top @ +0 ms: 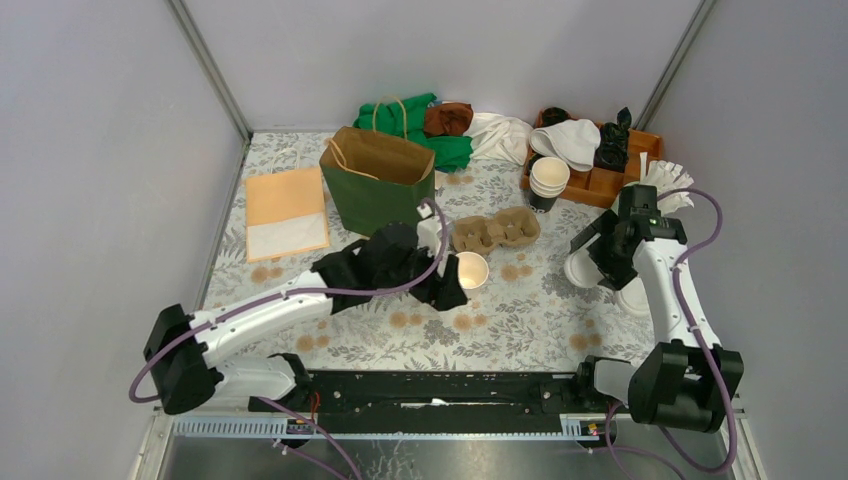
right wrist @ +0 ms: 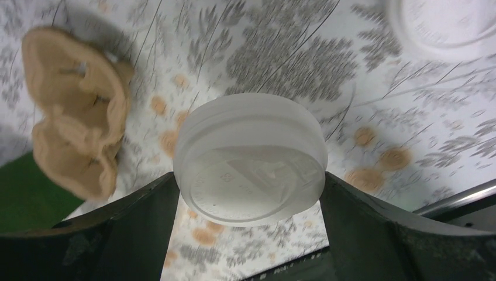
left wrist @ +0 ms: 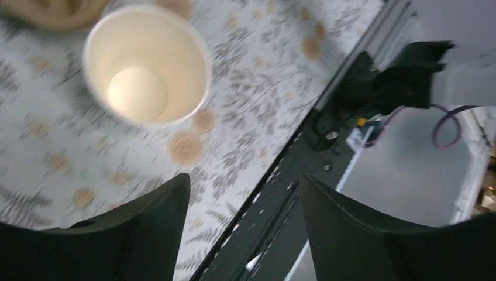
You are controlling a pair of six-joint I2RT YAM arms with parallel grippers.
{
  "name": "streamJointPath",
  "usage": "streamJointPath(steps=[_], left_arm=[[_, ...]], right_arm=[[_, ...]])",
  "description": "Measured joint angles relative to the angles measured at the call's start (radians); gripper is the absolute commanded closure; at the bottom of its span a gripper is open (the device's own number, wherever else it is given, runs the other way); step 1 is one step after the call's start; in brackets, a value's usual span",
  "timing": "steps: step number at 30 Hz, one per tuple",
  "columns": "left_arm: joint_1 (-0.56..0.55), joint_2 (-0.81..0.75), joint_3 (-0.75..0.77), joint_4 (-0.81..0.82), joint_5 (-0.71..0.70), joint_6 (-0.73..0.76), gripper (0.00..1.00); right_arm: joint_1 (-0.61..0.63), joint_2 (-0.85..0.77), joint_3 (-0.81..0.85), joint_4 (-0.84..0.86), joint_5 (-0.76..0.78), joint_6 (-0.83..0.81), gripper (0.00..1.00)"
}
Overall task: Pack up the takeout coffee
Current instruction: Close the cup lid on the coffee cup.
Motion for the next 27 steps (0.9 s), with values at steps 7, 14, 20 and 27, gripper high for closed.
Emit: streamJointPath(steps=[7, 14, 20, 27], left_arm=[[-0.031, 0.208, 0.19, 0.177, 0.121, -0.056, 0.48], [-0.038, 0.409, 0.307, 0.381, 0.196, -0.097, 0.64], [-0.002, 0.518, 0.331, 0.571, 0.3, -0.205, 0.65], [0.043, 0.529, 0.328, 0.789, 0.393, -0.283, 0.55]], right_arm=[[0.016, 0.01, 0.113, -0.142, -0.183, 0.007, 0.15], [0.016, 0.055, 0.269, -0.261, -0.33, 0.004, 0.17], [0.016, 0.058, 0.364, -0.319, -0.455, 0.019, 0.19], [0.016, 0.061, 0.39, -0.335, -0.56, 0.036, 0.19]])
